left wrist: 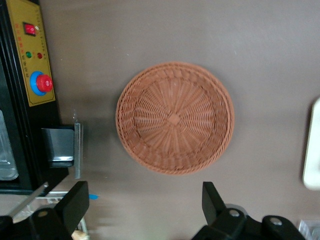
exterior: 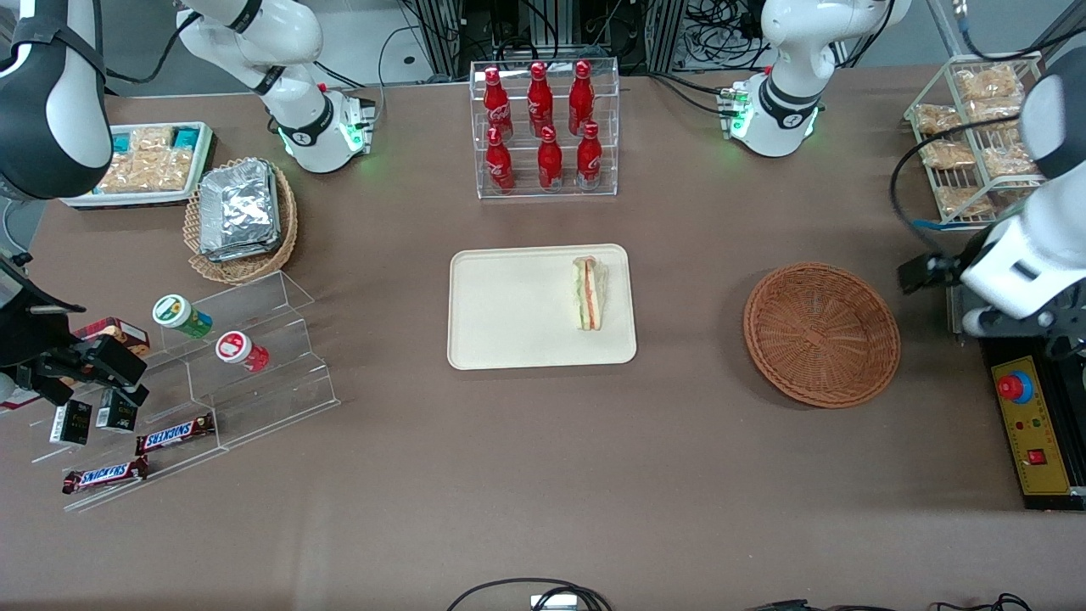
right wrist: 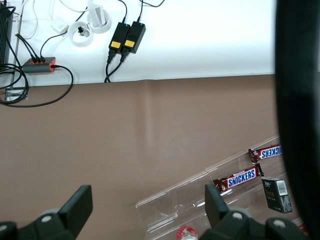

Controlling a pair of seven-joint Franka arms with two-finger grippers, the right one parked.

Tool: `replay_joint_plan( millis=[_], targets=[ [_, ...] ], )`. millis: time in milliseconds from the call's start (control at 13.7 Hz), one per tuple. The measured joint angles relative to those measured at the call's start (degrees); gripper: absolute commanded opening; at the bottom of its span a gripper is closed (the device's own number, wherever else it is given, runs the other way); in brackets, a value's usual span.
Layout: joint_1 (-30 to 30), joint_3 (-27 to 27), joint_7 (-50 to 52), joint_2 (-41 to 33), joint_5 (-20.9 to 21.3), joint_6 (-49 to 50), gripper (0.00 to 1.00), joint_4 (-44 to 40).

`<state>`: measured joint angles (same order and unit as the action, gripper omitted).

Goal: Place sandwich from basket to tray

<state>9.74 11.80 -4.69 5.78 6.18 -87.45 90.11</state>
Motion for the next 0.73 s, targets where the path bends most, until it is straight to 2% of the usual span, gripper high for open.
replay_joint_plan(
  millis=[219, 438, 730],
  targets=[
    [-0.41, -1.32, -5.80, -3.33, -1.65, 1.54, 1.00, 0.01],
    [-1.80, -1.31, -2.85, -5.04, -4.28, 1.81, 1.00, 0.02],
    [-2.26, -1.31, -0.93, -5.19, -4.83, 1.81, 1.00, 0.03]
  ],
)
